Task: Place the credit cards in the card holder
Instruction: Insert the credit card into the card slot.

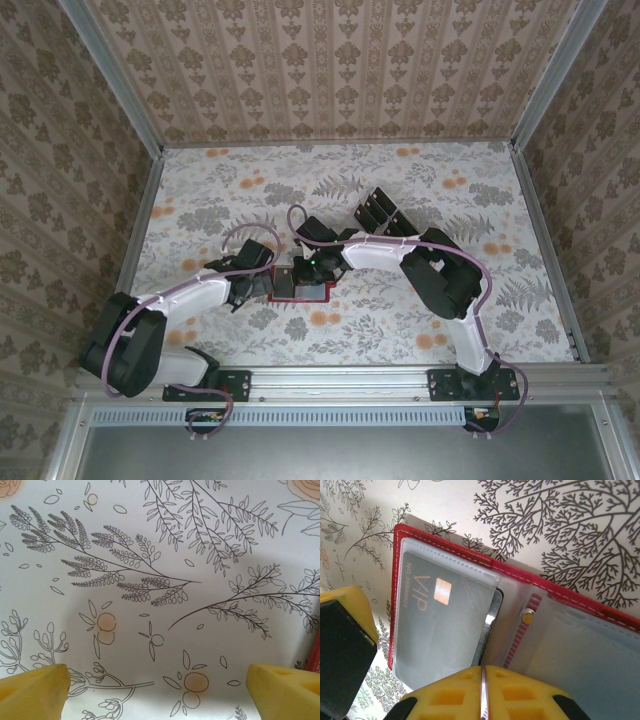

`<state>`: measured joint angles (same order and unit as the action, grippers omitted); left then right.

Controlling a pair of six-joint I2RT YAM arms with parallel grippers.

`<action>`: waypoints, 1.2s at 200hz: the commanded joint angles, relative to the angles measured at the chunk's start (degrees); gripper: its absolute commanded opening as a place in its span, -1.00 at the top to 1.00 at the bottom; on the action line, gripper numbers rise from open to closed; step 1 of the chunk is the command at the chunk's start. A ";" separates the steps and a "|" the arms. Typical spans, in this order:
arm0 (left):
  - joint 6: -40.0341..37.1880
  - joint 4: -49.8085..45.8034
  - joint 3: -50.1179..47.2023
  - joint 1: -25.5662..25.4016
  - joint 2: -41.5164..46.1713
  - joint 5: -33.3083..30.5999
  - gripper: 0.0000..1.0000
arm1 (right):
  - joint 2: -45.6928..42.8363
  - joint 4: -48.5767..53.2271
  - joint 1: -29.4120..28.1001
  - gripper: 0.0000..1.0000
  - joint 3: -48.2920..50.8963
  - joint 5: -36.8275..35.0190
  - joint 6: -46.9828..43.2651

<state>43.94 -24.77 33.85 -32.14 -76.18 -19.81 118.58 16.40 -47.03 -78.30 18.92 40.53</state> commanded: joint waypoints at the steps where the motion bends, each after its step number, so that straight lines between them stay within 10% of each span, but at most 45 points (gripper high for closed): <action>1: 0.39 -1.20 0.09 0.41 -0.75 -1.38 -1.00 | 1.03 0.28 0.05 0.73 0.59 0.86 -0.02; 151: 0.83 0.50 -0.46 -1.69 -2.17 0.24 -1.00 | -2.18 1.87 1.45 0.71 -1.53 4.42 -2.77; 240: -1.75 -3.20 0.90 0.69 8.65 1.24 -1.00 | -7.23 10.64 4.17 0.08 -1.10 -4.24 -11.00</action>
<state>43.70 -26.68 33.78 -31.09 -69.56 -19.92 110.52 21.98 -42.76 -78.67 17.87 32.86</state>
